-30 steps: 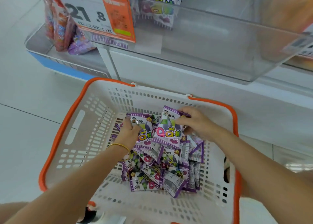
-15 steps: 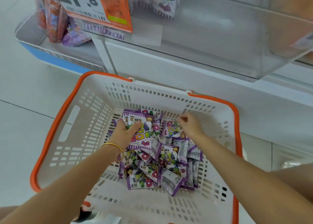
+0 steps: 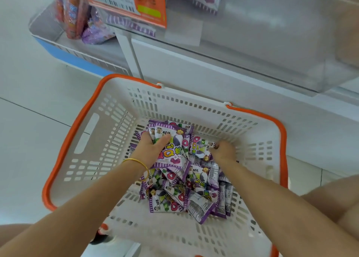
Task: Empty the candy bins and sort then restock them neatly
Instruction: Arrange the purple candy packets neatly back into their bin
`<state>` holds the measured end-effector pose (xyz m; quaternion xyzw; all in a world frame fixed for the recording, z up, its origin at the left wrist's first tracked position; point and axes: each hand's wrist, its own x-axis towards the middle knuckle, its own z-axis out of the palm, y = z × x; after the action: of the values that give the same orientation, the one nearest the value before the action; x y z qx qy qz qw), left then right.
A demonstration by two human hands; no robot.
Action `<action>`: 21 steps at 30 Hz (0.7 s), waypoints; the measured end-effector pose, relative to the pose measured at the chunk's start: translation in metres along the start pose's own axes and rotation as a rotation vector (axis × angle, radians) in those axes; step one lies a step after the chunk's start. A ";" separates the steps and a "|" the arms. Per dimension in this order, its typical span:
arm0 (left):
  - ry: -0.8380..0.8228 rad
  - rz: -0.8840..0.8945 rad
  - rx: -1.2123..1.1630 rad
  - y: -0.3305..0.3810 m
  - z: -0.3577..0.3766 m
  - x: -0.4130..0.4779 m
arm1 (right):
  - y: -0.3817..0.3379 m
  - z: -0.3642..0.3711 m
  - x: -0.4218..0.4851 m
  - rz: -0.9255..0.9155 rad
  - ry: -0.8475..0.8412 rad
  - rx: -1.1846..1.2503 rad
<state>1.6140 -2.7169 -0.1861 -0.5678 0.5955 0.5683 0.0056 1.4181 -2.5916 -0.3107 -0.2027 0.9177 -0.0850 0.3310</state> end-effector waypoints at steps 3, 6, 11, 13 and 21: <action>-0.007 0.038 -0.023 0.013 -0.004 -0.010 | -0.007 -0.013 -0.024 -0.130 0.034 0.174; 0.013 0.081 -0.046 0.029 -0.006 -0.027 | -0.022 -0.044 -0.054 -0.307 -0.002 0.234; 0.045 0.195 -0.009 0.064 -0.017 -0.062 | -0.066 -0.136 -0.117 -0.602 -0.053 0.132; 0.069 0.236 0.012 0.076 -0.027 -0.076 | -0.077 -0.175 -0.146 -0.685 -0.020 0.075; 0.030 0.293 0.059 0.109 -0.036 -0.127 | -0.097 -0.228 -0.215 -0.829 -0.019 0.588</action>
<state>1.6083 -2.6883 -0.0177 -0.4828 0.6883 0.5369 -0.0696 1.4522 -2.5824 0.0154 -0.4490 0.6942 -0.4621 0.3207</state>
